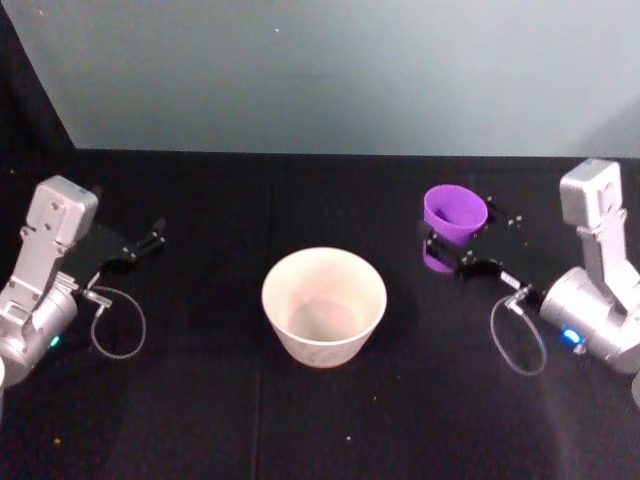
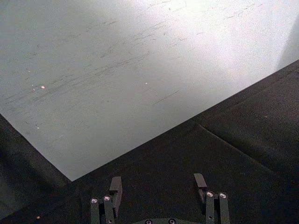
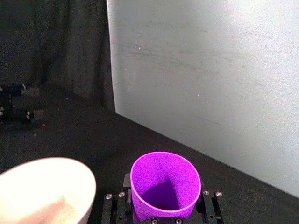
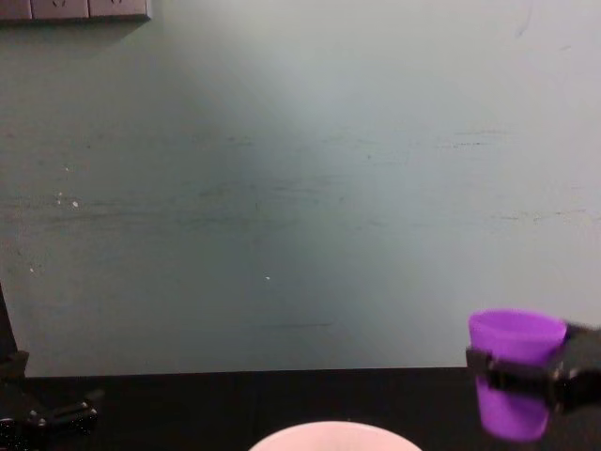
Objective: Pick up the cup and pour the mung beans from the cup into the bowl.
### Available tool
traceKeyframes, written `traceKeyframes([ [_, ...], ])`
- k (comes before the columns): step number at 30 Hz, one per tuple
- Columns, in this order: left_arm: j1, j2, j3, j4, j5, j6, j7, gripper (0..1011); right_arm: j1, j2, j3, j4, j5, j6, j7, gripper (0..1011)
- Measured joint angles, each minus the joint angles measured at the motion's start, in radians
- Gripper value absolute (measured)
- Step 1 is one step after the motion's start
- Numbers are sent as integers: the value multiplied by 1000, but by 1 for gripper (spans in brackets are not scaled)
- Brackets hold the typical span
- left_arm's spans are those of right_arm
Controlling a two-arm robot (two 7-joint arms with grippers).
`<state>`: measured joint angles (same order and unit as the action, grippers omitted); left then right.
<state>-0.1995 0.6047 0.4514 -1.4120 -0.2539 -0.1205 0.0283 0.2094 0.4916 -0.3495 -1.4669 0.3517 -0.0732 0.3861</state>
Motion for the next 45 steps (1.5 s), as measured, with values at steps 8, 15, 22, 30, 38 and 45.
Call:
traceKeyframes([
  [8,0,0,0,0,0,0,0,1000,-12,41,63,-160,33,138,6,746],
  [15,0,0,0,0,0,0,0,1000,-15,52,87,-227,42,181,6,746],
  [22,0,0,0,0,0,0,0,1000,-15,50,89,-237,43,192,2,746],
  [30,0,0,0,0,0,0,0,1000,-15,50,88,-233,42,188,2,746],
  [38,0,0,0,0,0,0,0,1000,-15,50,87,-230,42,185,2,746],
  [45,0,0,0,0,0,0,0,1000,-15,50,87,-229,41,184,3,746],
])
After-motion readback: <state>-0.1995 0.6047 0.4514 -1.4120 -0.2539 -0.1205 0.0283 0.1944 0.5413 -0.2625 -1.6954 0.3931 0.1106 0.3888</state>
